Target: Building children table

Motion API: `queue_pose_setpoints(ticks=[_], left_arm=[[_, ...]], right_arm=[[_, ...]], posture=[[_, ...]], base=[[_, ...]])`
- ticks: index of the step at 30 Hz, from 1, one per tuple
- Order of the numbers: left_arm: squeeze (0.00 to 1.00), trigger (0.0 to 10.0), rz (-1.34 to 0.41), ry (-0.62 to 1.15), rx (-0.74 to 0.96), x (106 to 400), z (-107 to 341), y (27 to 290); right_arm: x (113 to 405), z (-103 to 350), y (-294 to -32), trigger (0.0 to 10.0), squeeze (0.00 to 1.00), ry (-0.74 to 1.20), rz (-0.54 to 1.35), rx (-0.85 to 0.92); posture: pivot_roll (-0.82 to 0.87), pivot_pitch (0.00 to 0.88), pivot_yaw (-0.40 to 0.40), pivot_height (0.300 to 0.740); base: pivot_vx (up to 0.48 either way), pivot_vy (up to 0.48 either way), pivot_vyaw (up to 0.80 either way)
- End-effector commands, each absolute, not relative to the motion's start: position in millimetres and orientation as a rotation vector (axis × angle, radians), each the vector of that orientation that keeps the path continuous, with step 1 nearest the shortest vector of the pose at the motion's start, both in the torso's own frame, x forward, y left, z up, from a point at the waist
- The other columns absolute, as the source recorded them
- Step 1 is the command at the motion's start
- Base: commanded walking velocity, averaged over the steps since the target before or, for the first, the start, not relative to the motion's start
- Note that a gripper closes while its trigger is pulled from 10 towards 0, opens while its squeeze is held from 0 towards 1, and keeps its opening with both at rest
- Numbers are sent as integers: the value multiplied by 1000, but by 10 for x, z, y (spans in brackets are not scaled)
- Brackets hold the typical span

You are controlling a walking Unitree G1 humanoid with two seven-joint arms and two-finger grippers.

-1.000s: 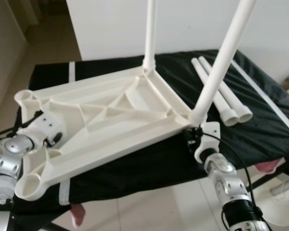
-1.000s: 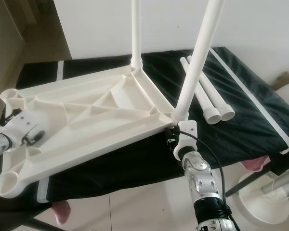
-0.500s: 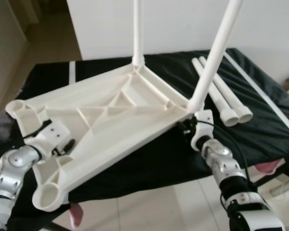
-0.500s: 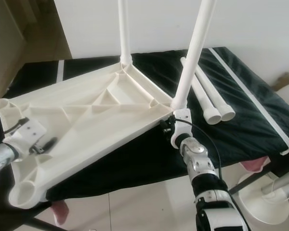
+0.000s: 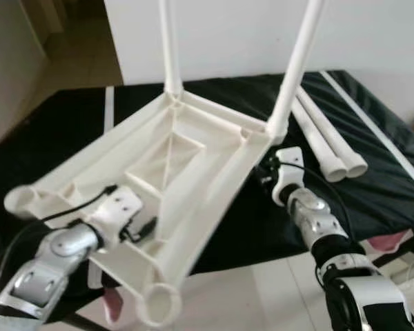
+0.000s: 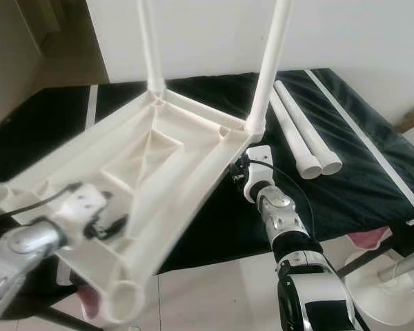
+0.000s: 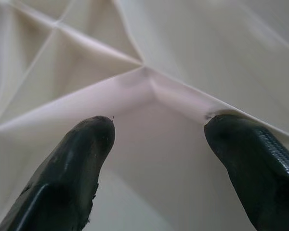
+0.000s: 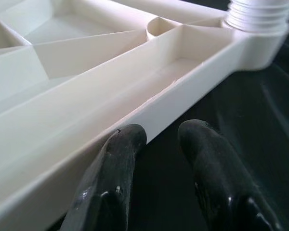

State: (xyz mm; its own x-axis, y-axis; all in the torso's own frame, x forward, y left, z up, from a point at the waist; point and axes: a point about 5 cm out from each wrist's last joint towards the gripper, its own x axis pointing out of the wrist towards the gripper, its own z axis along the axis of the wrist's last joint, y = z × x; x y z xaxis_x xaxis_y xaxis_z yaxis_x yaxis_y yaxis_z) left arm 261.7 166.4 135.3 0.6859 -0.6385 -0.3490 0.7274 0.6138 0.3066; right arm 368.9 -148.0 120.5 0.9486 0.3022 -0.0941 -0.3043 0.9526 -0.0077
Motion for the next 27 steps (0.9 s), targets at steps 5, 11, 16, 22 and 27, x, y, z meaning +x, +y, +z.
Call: queue_pose_setpoints(ticks=[5, 11, 16, 22, 27], left_arm=[[0, 10000, -1114, 219, 458, 2580, 1479, 1655], [0, 10000, -866, 77, 414, 2797, 1749, 2024], [0, 10000, -975, -31, 283, 2604, 1881, 1948], [0, 10000, -1160, -23, 177, 2414, 1870, 1917], [0, 10000, -1237, 111, 256, 2293, 1668, 1896]], right_arm=[[3650, 1169, -1441, 10000, 0, 70, 329, -5], [3603, 1269, -1694, 10000, 0, -29, 232, 9], [3528, 1355, -1858, 10000, 0, -85, 197, 2], [3449, 1415, -1964, 10000, 0, -111, 195, -19], [3381, 1448, -2053, 10000, 0, -114, 194, -43]], posture=[[84, 49, -22, 740], [78, 51, -21, 740], [70, 58, -23, 740], [67, 61, -29, 740], [66, 64, -38, 740]], base=[[0, 0, 0], [0, 0, 0], [0, 0, 0], [0, 0, 0], [0, 0, 0]])
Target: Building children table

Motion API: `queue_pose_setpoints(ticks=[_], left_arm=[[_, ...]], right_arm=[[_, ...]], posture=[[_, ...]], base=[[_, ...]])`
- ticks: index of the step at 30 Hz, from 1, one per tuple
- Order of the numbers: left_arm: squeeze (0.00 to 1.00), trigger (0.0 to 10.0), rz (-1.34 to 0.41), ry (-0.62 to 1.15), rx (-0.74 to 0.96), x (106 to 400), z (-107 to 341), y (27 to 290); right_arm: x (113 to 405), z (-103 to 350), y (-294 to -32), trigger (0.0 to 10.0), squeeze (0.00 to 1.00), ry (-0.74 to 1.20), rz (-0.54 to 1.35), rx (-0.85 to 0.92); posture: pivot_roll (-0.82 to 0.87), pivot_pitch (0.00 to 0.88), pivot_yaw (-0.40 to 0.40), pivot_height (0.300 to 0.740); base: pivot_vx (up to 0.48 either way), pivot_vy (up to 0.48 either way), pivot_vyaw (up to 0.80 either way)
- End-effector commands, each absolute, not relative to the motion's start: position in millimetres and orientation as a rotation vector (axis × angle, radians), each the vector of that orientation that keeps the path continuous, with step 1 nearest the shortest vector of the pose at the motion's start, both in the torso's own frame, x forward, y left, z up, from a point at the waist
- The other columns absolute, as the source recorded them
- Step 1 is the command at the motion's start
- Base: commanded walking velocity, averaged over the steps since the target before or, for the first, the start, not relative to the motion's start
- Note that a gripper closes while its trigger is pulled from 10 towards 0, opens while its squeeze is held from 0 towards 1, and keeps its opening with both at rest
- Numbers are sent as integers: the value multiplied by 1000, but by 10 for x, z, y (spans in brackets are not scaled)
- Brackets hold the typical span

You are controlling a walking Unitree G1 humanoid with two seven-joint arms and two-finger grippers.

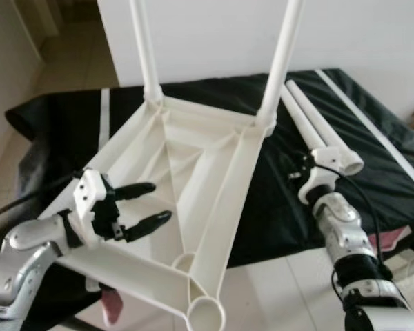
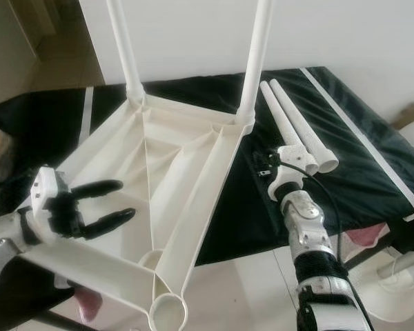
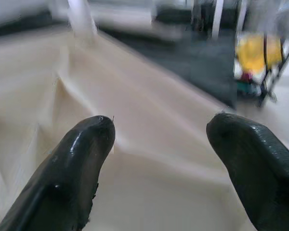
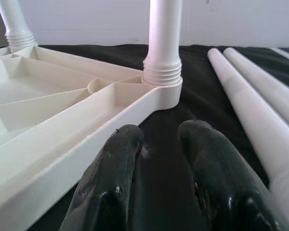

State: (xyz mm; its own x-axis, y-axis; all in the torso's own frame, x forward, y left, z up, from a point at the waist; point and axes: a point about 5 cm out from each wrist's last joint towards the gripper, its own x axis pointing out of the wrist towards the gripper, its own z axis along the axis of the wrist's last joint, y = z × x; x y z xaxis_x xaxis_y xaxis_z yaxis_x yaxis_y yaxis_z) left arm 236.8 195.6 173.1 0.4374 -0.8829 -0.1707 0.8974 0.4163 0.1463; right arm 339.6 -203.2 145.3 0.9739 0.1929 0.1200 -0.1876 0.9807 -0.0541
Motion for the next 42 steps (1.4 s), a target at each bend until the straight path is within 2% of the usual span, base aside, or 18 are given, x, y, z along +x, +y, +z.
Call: queue_pose_setpoints(ticks=[1, 7, 26, 30, 36, 38, 42], left_arm=[[0, 10000, -1239, 128, 276, 2285, 1639, 1895], [0, 10000, -1263, 228, 365, 2223, 1465, 1914], [0, 10000, -1310, 275, 284, 2010, 1462, 1980], [0, 10000, -1324, 341, 367, 1945, 1352, 1983], [0, 10000, -1231, 375, 482, 2090, 1232, 1997], [0, 10000, -1153, 369, 530, 2203, 1200, 2006], [0, 10000, -1057, 372, 551, 2327, 1182, 2028]], right_arm=[[3378, 1448, -2061, 10000, 0, -112, 193, -47], [3369, 1466, -2065, 10000, 0, -108, 194, -53], [3373, 1527, -2124, 10000, 0, -93, 209, -70], [3381, 1538, -2123, 10000, 0, -91, 214, -75], [3409, 1565, -2086, 10000, 0, -93, 222, -75], [3408, 1574, -2075, 10000, 0, -96, 223, -73], [3399, 1573, -2072, 10000, 0, -98, 222, -72]], posture=[[66, 64, -38, 740], [65, 67, -43, 740], [77, 54, -70, 740], [83, 55, -73, 740], [82, 57, -73, 740], [75, 63, -67, 740], [71, 65, -64, 740]], base=[[0, 0, 0], [0, 0, 0], [0, 0, 0], [0, 0, 0], [0, 0, 0], [0, 0, 0], [0, 0, 0]])
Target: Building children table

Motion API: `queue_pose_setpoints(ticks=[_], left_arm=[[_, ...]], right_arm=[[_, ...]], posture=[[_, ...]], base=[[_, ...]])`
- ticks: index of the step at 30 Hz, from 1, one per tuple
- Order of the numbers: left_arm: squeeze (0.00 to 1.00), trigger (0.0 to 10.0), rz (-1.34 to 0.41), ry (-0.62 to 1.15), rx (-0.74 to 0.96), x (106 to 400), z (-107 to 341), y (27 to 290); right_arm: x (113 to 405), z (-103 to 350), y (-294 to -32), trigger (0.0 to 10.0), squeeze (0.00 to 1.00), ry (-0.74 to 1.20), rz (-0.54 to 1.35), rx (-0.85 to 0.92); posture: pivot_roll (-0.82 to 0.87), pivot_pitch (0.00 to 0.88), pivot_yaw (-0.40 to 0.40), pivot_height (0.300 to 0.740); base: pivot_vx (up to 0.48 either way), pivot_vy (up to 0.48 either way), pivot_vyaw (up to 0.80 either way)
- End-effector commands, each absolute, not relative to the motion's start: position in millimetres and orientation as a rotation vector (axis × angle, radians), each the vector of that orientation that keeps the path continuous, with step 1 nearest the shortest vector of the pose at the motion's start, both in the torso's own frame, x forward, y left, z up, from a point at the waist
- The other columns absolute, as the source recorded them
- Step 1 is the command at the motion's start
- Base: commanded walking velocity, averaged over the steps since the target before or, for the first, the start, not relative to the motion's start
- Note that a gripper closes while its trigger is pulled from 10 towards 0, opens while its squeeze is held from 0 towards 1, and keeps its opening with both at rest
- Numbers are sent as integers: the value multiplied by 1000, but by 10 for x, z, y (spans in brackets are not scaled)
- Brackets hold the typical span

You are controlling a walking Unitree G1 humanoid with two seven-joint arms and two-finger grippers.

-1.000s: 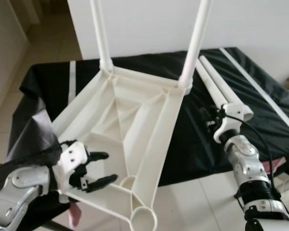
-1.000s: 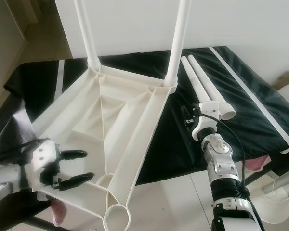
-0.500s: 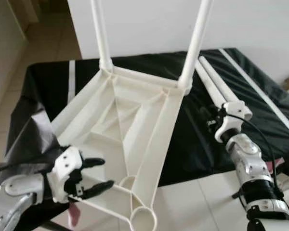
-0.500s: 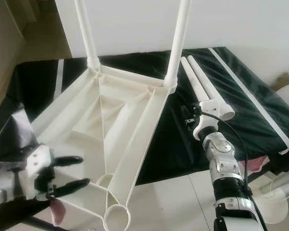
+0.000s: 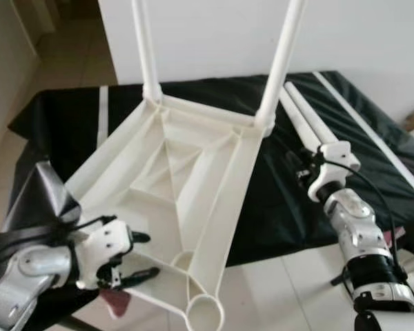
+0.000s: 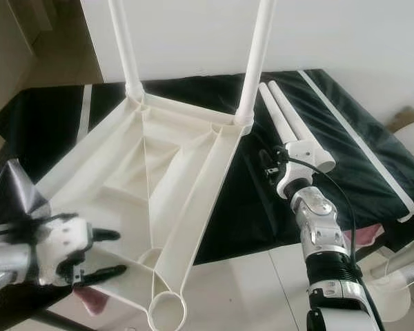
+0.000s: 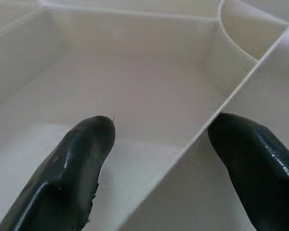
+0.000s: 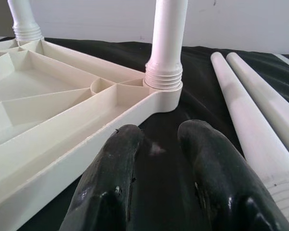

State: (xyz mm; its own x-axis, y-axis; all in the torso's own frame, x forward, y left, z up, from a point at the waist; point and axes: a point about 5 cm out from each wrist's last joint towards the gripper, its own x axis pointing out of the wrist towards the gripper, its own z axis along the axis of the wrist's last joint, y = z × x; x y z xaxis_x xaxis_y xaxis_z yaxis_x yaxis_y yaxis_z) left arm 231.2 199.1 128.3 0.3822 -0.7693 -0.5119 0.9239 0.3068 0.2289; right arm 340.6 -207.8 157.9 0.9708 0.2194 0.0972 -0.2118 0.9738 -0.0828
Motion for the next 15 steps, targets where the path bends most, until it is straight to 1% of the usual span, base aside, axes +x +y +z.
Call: queue_pose_setpoints(ticks=[1, 3, 6, 7, 9, 10, 11, 15], left_arm=[[0, 10000, -1015, 366, 568, 2377, 1187, 2040], [0, 10000, -928, 366, 557, 2470, 1203, 2062], [0, 10000, -893, 356, 531, 2509, 1225, 2053], [0, 10000, -841, 326, 476, 2568, 1262, 2005], [0, 10000, -841, 326, 476, 2568, 1262, 2005], [0, 10000, -784, 299, 415, 2622, 1278, 1948], [0, 10000, -784, 299, 415, 2622, 1278, 1948], [0, 10000, -655, 306, 304, 2691, 1207, 1862]], right_arm=[[3390, 1566, -2076, 10000, 0, -97, 219, -71], [3372, 1549, -2087, 10000, 0, -92, 212, -73], [3365, 1544, -2092, 10000, 0, -91, 210, -74], [3358, 1542, -2096, 10000, 0, -89, 206, -76], [3358, 1542, -2096, 10000, 0, -89, 206, -76], [3351, 1542, -2097, 10000, 0, -88, 203, -75], [3351, 1542, -2097, 10000, 0, -88, 203, -75], [3341, 1527, -2075, 10000, 0, -86, 203, -69]], posture=[[69, 68, -63, 740], [66, 71, -60, 740], [63, 77, -56, 740], [62, 83, -53, 740], [62, 83, -53, 740], [62, 91, -48, 740], [62, 91, -48, 740], [63, 100, -49, 740]], base=[[0, 0, 0], [0, 0, 0], [0, 0, 0], [0, 0, 0], [0, 0, 0], [0, 0, 0], [0, 0, 0], [0, 0, 0]])
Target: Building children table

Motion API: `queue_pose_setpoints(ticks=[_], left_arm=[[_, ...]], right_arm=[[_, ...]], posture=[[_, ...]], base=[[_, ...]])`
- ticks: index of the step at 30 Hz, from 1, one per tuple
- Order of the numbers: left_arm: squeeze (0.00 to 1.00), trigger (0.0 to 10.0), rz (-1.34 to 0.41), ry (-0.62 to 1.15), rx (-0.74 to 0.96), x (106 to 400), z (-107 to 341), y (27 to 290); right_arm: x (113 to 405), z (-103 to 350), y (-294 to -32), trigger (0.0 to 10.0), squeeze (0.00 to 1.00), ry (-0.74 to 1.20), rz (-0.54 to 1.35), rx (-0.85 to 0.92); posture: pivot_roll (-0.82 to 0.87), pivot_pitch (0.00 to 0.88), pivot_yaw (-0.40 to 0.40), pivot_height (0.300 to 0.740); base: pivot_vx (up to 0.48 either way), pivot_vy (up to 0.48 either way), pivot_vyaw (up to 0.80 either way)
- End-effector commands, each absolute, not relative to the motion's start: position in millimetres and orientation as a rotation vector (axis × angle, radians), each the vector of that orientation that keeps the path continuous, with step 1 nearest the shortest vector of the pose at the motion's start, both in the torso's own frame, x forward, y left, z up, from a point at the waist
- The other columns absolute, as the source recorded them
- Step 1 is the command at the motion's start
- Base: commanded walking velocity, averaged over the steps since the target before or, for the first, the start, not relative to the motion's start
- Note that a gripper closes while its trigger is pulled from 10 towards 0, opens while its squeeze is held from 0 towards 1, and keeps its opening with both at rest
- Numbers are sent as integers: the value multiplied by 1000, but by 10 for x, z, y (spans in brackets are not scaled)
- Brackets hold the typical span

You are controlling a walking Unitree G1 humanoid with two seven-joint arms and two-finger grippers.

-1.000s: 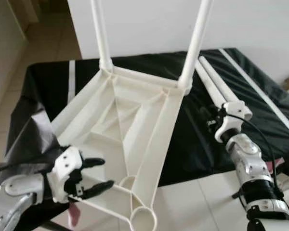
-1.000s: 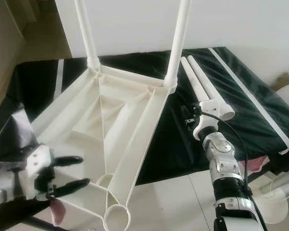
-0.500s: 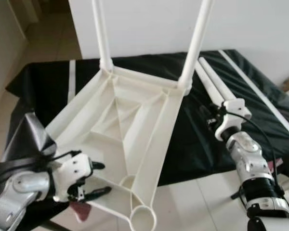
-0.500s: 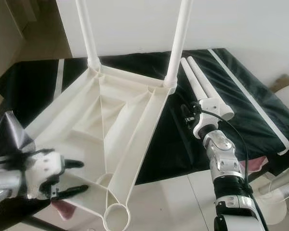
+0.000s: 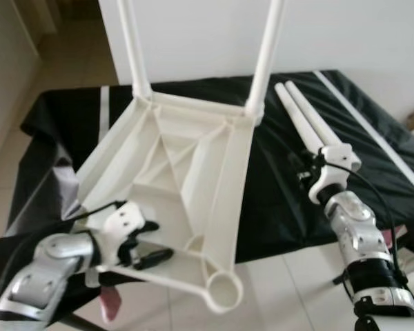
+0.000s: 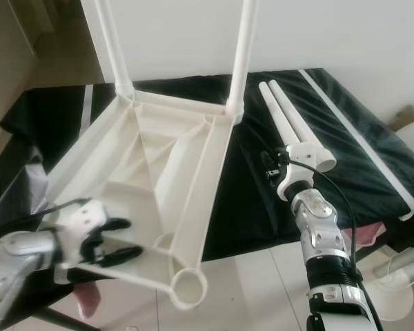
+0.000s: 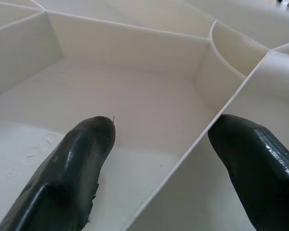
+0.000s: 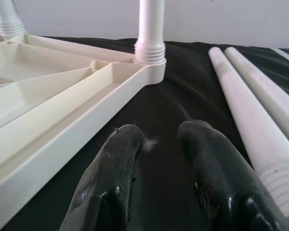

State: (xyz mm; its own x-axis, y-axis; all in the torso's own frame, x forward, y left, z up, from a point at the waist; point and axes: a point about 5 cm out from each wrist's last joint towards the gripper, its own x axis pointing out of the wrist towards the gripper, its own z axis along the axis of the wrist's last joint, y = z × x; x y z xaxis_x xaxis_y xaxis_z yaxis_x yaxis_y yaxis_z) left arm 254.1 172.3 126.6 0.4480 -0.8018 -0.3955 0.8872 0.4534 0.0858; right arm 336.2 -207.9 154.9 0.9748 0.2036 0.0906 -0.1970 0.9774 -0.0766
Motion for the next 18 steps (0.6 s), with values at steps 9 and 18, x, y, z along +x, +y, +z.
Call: queue_pose_setpoints(ticks=[9, 18], left_arm=[[0, 10000, -488, 291, 268, 2731, 1170, 1738], [0, 10000, -472, 283, 503, 2603, 1046, 1350]], right_arm=[[3329, 1526, -2053, 10000, 0, -84, 204, -61], [3340, 1531, -1995, 10000, 0, -90, 201, -53]], posture=[[66, 108, -47, 740], [71, 117, -44, 740]], base=[[0, 0, 0], [0, 0, 0]])
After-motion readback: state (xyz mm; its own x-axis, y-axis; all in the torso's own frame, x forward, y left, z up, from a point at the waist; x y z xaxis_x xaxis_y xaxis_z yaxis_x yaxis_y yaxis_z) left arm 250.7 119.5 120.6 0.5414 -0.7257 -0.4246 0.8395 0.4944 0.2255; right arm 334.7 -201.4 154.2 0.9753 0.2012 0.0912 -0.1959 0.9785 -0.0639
